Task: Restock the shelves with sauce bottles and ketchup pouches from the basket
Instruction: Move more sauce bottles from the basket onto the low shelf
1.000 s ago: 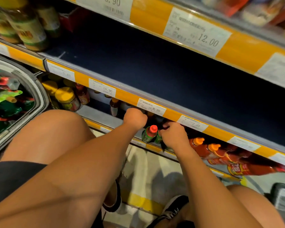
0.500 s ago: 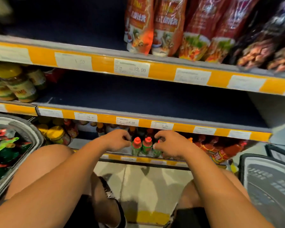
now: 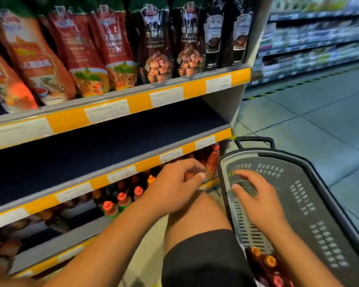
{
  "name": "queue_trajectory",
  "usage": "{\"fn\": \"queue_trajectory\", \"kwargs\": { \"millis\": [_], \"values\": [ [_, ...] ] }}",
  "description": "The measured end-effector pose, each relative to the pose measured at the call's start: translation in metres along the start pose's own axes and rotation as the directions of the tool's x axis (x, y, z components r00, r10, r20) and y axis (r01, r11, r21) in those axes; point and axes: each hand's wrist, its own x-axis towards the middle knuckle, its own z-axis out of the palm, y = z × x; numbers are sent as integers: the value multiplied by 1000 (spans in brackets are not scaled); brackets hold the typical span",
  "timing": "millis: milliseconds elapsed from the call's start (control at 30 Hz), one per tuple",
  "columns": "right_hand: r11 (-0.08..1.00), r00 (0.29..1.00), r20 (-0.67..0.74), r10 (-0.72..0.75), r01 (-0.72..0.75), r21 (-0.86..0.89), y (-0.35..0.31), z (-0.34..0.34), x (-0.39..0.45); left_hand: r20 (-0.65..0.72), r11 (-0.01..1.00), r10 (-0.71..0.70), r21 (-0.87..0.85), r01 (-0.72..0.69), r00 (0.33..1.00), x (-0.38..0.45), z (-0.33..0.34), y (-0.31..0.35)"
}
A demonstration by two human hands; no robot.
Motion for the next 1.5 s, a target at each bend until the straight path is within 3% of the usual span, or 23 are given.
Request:
{"fn": "queue_trajectory", "kwargs": {
  "millis": [100, 200, 333, 567, 767, 933, 1033, 1167, 1367, 1500],
  "values": [
    [983, 989, -16, 145, -146, -110, 57, -40, -16, 127, 990, 131, 32, -136, 983, 28, 57, 38],
    [919, 941, -31, 336, -335, -205, 110, -75, -31, 287, 980, 160, 68, -186, 945, 50, 121, 59],
    [821, 857, -43, 514, -506, -264, 170, -103, -51, 523, 949, 117, 191, -250, 844, 72, 194, 67],
    [670, 715, 40, 698, -632, -389, 233, -105, -63, 704, 885, -37, 354, -304, 709, 88, 272, 47],
    [579, 572, 249, 782, -516, -632, 263, -73, -58, 755, 864, -244, 455, -218, 609, 100, 309, 25],
    [546, 492, 325, 808, -417, -726, 287, -43, -62, 776, 855, -307, 479, -200, 550, 99, 342, 14],
    [510, 406, 367, 837, -332, -794, 296, -26, -61, 799, 821, -386, 525, -223, 460, 95, 357, 1],
    [513, 425, 388, 818, -232, -826, 308, -4, -67, 816, 823, -433, 531, -201, 383, 95, 367, -11],
    [482, 380, 346, 858, -363, -797, 324, 13, -63, 822, 796, -495, 559, -231, 281, 92, 384, -27],
    [522, 407, 378, 831, -339, -783, 333, 17, -58, 802, 776, -538, 591, -220, 258, 94, 396, -31]
  ]
}}
